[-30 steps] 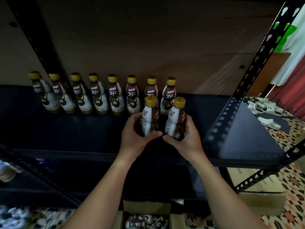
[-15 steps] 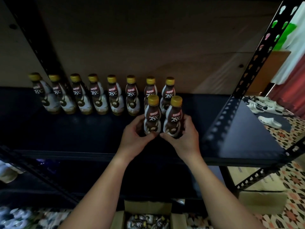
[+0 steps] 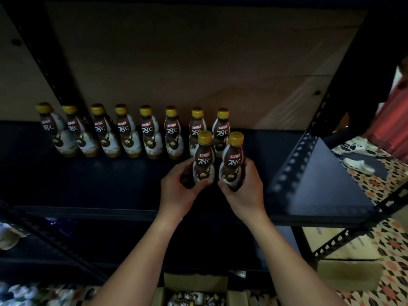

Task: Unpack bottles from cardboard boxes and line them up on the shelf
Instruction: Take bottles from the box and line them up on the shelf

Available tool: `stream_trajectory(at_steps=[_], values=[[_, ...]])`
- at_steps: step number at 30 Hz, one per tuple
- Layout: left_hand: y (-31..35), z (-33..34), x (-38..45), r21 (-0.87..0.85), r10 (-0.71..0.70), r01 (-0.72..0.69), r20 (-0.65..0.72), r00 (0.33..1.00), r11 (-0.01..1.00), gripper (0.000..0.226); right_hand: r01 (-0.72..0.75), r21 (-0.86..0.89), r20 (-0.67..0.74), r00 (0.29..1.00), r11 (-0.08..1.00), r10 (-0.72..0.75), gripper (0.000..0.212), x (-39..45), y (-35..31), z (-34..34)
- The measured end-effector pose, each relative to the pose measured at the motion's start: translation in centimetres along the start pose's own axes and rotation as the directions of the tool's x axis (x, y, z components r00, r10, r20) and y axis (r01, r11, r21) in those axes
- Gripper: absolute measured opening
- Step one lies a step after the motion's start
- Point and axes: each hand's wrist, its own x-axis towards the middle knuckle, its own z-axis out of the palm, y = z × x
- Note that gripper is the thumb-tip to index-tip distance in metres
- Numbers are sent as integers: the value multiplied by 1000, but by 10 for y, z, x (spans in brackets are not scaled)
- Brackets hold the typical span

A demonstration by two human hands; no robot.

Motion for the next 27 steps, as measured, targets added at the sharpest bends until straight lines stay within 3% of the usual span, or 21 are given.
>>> stream_trajectory(at_steps=[12,20,27], values=[[12,97,19,153,112,-114,22,993,982,45,-37,-142,-149,989,989,15,70,34,38,-68],[13,147,45,330,160,-153,6,987,932,42,-28,-184,-110,994,983,7,67,55,52,-92],[13,159,52,331,164,-136,-58,985,934,37,-28,-156,-78,997,987,16,70,84,58,-90]])
